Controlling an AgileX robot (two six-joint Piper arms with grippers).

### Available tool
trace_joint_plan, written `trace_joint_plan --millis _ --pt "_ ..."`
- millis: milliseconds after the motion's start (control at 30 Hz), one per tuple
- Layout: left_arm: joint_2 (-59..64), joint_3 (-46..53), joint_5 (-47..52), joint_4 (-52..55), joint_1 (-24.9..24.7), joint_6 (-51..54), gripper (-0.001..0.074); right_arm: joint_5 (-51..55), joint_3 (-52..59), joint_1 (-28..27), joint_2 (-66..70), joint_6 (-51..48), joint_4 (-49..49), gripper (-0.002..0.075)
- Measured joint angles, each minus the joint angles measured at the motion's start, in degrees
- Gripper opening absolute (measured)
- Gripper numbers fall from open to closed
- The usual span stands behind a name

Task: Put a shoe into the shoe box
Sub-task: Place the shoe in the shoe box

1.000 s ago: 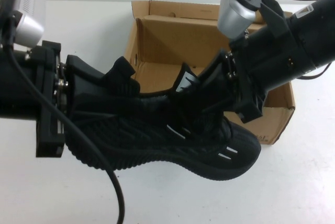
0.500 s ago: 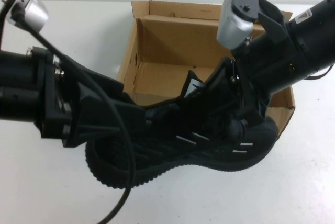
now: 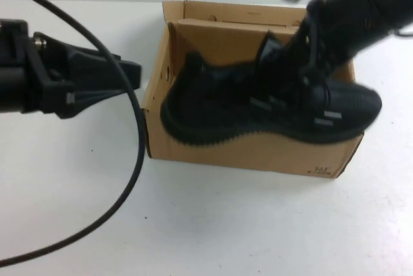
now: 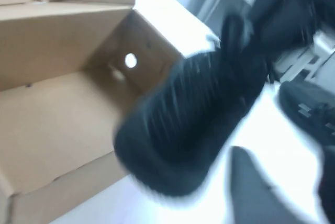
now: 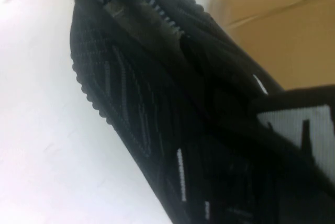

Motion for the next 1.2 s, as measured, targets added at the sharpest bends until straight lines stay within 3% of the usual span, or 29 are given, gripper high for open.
trace_joint_plan --millis 100,233,667,1200 --pt "-0.5 0.0 1.2 2.9 1.3 -0.2 0.0108 0.1 -6.5 -1.5 4.4 2.0 -0.2 0.0017" --pt "-0.8 0.0 4.0 8.4 1.7 -2.1 0.0020 0.6 -14.5 -1.9 10.7 3.8 -2.2 0.0017" --pt "-0.8 0.0 8.0 13.7 1.7 -5.6 -0.0001 1.6 -30.6 -1.9 29.9 4.3 -6.6 0.0017" --pt "-0.8 0.0 8.1 13.8 1.7 -7.0 -0.0001 -5.6 -32.8 -1.9 34.6 10.0 -7.3 0.0017"
